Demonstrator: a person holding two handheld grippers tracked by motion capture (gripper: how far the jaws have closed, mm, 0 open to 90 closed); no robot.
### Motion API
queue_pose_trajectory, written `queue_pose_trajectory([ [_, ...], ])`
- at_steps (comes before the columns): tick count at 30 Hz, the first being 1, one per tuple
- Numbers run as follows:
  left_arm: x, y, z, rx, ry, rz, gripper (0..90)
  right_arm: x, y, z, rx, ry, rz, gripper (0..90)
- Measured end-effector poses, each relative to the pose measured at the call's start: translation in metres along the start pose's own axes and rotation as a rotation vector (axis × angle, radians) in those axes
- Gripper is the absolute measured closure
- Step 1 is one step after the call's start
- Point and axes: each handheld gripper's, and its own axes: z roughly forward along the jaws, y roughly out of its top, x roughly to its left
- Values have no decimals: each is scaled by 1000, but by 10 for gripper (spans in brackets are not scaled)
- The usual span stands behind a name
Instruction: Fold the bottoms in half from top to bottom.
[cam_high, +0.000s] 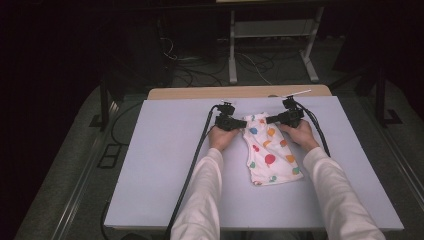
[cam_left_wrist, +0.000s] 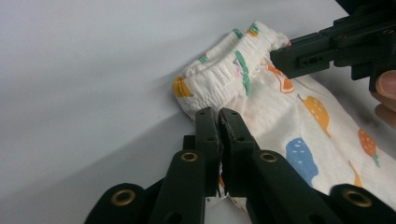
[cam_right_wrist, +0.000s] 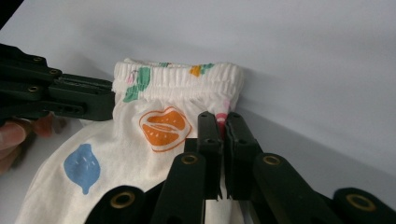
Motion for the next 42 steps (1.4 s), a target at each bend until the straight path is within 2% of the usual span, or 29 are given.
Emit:
queue_pose_trajectory([
  [3, -2, 0, 0, -4, 7, 8, 875, 0, 0, -1, 0, -2, 11, 863],
  [8, -1, 2, -6, -37, -14, -15, 881, 0, -2, -8, -38, 23, 27, 865],
  [14, -8, 5, -11, -65, -26, 0, 883, 1, -2, -18, -75, 43, 30, 866],
  [27, -22, 6, -24, -92, -23, 34, 882, 8, -9, -31, -125, 48, 6, 865],
  [36, -29, 1, -30, -114, -41, 45, 883, 11, -13, -37, -138, 50, -30, 865],
  [42, -37, -4, -35, -127, -55, 45, 882, 13, -21, -42, -168, 53, -42, 865],
])
